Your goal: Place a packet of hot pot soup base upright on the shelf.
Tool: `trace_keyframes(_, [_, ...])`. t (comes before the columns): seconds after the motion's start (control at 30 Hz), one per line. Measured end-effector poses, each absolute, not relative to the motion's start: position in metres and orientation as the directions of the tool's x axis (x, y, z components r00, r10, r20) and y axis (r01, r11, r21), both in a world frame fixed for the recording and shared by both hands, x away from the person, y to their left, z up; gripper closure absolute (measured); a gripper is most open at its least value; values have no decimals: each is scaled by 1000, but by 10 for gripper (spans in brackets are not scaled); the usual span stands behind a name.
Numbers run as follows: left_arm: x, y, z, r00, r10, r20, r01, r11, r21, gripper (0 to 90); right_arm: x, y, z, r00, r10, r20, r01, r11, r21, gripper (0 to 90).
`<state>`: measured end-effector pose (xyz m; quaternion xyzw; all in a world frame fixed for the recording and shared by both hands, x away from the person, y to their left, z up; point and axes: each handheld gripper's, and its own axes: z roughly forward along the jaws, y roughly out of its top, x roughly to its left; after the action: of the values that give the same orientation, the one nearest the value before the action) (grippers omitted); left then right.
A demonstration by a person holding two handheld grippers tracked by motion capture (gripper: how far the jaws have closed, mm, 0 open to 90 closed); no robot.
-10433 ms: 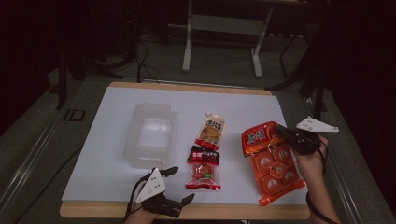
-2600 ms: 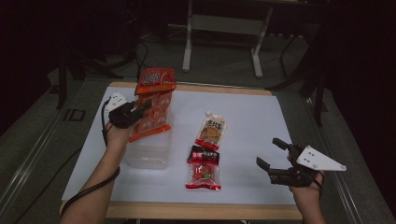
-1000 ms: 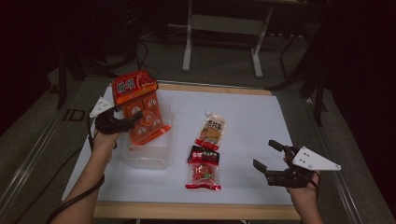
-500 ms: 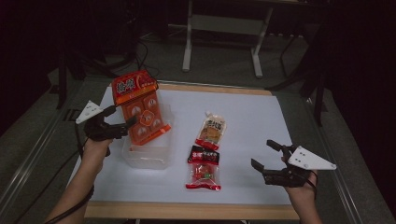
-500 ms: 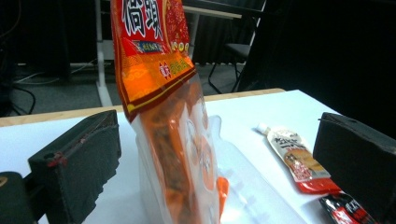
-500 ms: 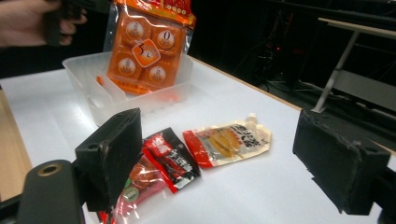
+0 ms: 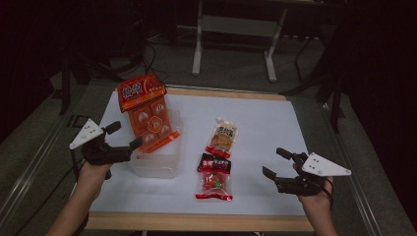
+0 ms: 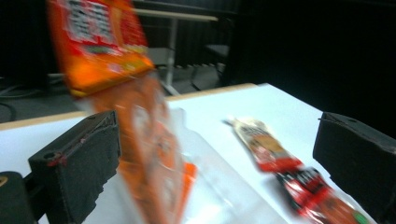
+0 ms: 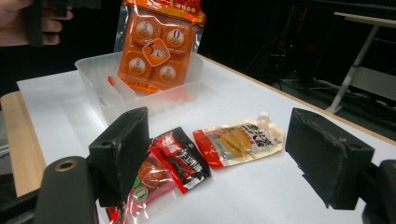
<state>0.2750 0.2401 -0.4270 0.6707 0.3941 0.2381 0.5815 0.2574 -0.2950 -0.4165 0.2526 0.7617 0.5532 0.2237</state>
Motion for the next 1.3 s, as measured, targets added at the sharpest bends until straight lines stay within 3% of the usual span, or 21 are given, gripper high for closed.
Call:
trace_keyframes(0.2, [255,221,-428,656,748,-102,201,-43,979,17,259,-294,-414,-774,630,-65,106,230,967,143])
trace_keyframes(0.5, [226,193,-439,733,680,-23,136,-114,984,36,262,-281,-419,-779,626,-34,186,283,941,107])
trace_keyframes(0.73, [210,178,-450,753,650,-105,230,-110,967,33,271,-269,-427,-810,586,-11,206,303,931,107])
trace_keyframes(1.3, [181,158,-483,769,635,-76,222,-153,963,18,303,-229,-457,-867,498,-7,219,394,892,163])
